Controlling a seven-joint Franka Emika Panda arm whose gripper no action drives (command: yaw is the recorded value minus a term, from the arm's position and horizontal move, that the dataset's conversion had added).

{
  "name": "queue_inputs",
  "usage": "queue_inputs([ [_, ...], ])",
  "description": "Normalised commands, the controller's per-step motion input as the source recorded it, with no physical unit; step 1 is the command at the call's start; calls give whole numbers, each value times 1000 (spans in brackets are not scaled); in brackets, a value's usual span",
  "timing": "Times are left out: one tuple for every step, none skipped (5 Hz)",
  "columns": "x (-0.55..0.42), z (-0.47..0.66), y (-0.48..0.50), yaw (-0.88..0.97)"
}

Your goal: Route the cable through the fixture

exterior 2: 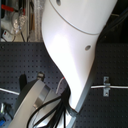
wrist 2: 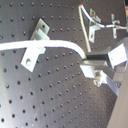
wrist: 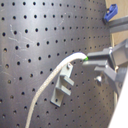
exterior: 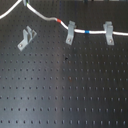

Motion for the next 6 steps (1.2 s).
queue_inputs([
  [-4,390,-1,1000],
  [-13,487,25,937],
  [-43,487,126,794],
  [-143,357,131,649],
  [-285,200,157,483],
  [-356,166,78,349],
])
